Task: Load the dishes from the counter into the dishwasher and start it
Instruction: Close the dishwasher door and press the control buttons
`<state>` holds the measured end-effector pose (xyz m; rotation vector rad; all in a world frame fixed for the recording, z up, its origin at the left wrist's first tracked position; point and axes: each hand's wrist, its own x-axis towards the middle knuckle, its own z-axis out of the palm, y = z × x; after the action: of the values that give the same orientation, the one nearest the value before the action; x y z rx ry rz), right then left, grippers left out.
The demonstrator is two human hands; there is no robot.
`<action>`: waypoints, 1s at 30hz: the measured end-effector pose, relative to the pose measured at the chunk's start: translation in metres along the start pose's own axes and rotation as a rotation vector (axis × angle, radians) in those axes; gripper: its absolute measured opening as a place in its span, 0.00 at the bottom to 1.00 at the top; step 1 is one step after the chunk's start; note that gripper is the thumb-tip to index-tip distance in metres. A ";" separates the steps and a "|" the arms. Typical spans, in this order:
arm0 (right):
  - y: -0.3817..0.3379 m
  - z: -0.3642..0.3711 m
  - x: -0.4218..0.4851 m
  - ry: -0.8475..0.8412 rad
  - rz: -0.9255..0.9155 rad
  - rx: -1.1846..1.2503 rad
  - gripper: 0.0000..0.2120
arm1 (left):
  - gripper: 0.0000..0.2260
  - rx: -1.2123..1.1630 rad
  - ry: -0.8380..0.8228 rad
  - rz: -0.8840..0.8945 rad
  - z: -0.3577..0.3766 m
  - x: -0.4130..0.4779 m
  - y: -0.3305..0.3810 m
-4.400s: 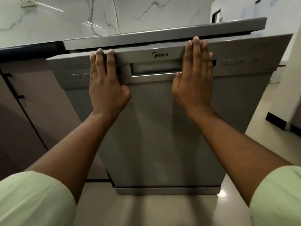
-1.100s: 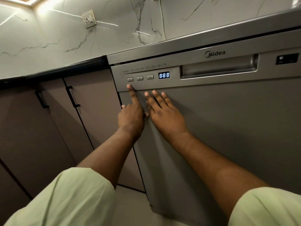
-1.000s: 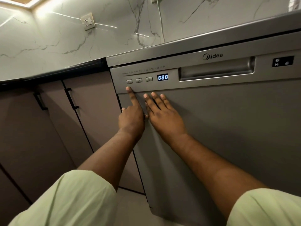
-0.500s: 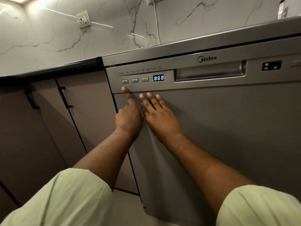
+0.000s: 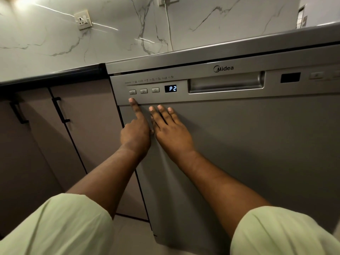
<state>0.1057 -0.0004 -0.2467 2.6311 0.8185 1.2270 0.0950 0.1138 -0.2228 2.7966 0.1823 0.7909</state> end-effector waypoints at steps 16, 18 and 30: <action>-0.007 0.000 -0.001 -0.090 0.086 0.028 0.30 | 0.48 -0.028 -0.106 0.056 0.007 0.003 -0.015; -0.017 0.004 -0.001 -0.114 0.137 0.015 0.34 | 0.47 -0.029 -0.176 0.049 0.008 -0.004 -0.024; -0.102 0.031 -0.053 -0.455 0.269 0.204 0.38 | 0.34 0.089 -0.330 -0.119 0.044 -0.096 -0.096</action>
<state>0.0586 0.0617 -0.3365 3.0857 0.5445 0.5587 0.0318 0.1815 -0.3311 2.9151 0.3289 0.2946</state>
